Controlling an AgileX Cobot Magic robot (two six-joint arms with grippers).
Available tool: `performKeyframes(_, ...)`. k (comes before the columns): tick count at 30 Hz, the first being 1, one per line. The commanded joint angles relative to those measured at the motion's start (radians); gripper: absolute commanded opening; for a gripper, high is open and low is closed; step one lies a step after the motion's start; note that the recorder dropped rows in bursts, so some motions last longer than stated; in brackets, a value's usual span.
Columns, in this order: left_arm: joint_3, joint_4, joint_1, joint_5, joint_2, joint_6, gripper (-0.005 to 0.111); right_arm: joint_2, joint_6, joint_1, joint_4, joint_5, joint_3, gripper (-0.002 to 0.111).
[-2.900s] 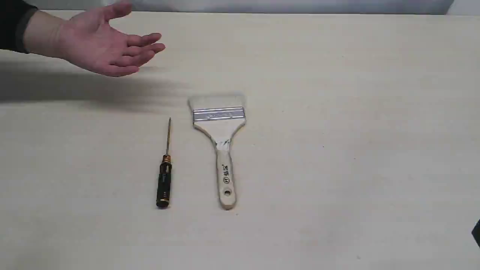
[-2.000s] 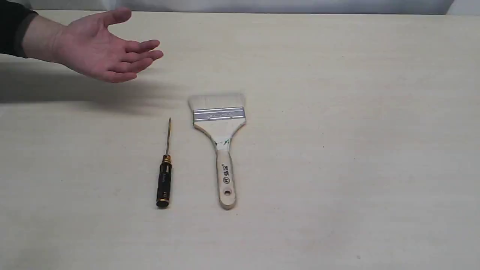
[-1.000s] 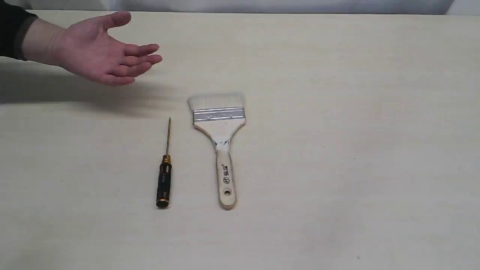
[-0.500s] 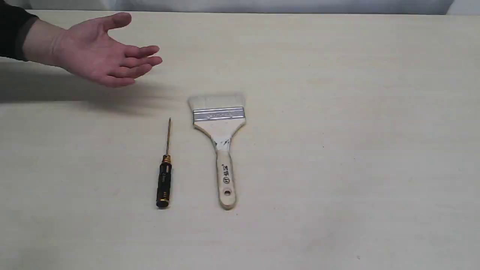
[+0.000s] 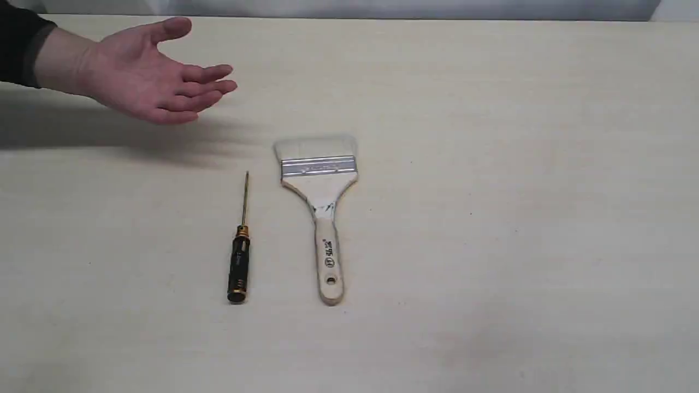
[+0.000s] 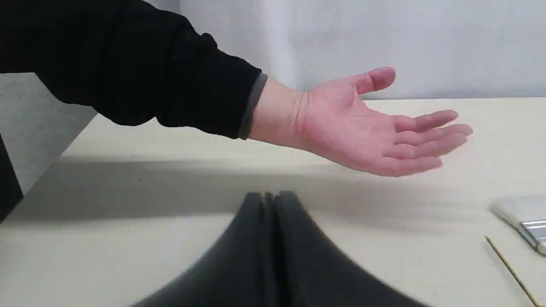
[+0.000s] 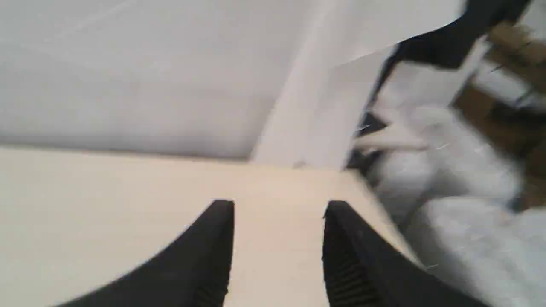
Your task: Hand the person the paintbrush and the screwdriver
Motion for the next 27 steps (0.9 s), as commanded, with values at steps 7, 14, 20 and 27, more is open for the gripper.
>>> performKeyframes(7, 0.002, -0.001, -0.008, -0.007, -0.002, -0.002, 0.0, 0.409, -0.763, 0.214, 1.179, 0.076, -0.216, 0.049)
performKeyframes(14, 0.002, -0.001, -0.008, -0.007, -0.002, -0.002, 0.0, 0.703, -0.741, 0.379, 1.187, 0.088, -0.351, 0.052)
performKeyframes(20, 0.002, -0.001, -0.008, -0.007, -0.002, -0.002, 0.0, 0.936, -0.685, 0.45, 1.187, 0.09, -0.478, 0.052)
performKeyframes(27, 0.002, -0.001, -0.008, -0.007, -0.002, -0.002, 0.0, 1.166, -0.631, 0.494, 1.183, 0.215, -0.625, 0.052)
